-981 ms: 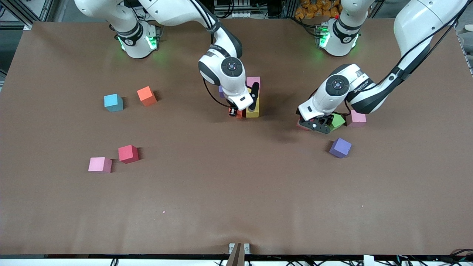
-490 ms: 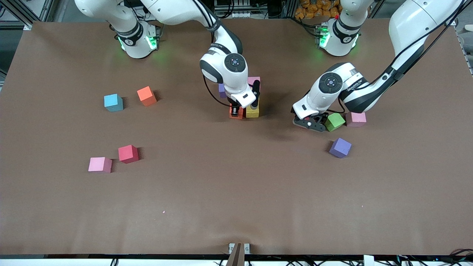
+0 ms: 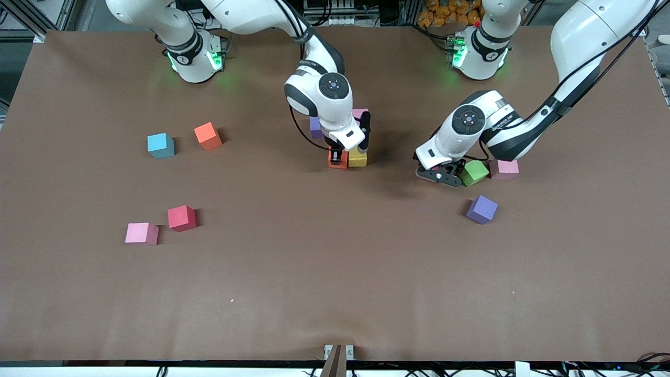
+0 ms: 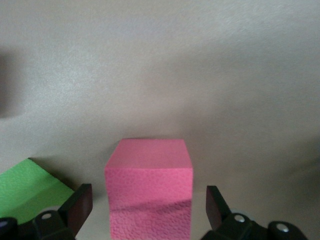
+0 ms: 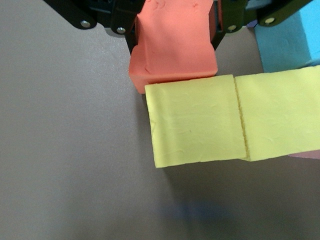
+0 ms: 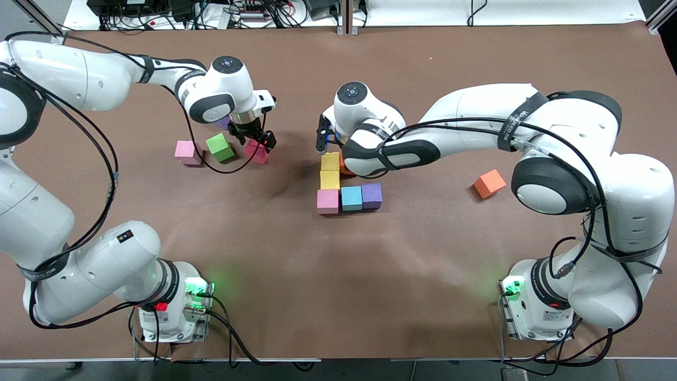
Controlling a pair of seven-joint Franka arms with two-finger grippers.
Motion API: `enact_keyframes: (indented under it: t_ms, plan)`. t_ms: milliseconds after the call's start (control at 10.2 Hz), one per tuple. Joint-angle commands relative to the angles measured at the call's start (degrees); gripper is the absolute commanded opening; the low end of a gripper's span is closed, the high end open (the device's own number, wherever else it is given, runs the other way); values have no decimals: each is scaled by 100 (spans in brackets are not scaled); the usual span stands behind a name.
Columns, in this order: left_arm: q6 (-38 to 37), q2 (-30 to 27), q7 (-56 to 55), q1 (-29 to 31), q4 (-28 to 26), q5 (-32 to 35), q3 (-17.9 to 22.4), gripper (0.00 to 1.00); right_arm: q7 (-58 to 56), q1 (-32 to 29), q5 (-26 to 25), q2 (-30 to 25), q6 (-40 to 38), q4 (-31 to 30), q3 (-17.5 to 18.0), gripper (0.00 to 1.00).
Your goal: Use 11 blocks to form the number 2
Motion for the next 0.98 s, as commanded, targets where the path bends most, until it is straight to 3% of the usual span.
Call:
enact_keyframes:
  t_ms: [0, 196, 392, 687, 785, 883]
  plan:
    - [-3, 28, -143, -153, -6, 175, 118, 91, 2, 61, -101, 119, 79, 97, -39, 35]
    - [-3, 28, -152, -162, 2, 175, 135, 72, -15, 78, -110, 128, 79, 88, -39, 36]
    - [-3, -7, -152, -171, 55, 166, 127, 43, -121, 96, -101, 137, 79, 88, -39, 36]
    - [-11, -199, -152, -162, 151, 105, 92, 39, -121, 157, -101, 154, 71, 79, -39, 36]
    - [-38, -261, -196, -128, 187, 70, -100, 39, -121, 157, -101, 154, 71, 79, -39, 36]
    - [-168, -262, -370, -119, 352, 69, -293, 38, -112, 157, -101, 154, 62, 79, -39, 43]
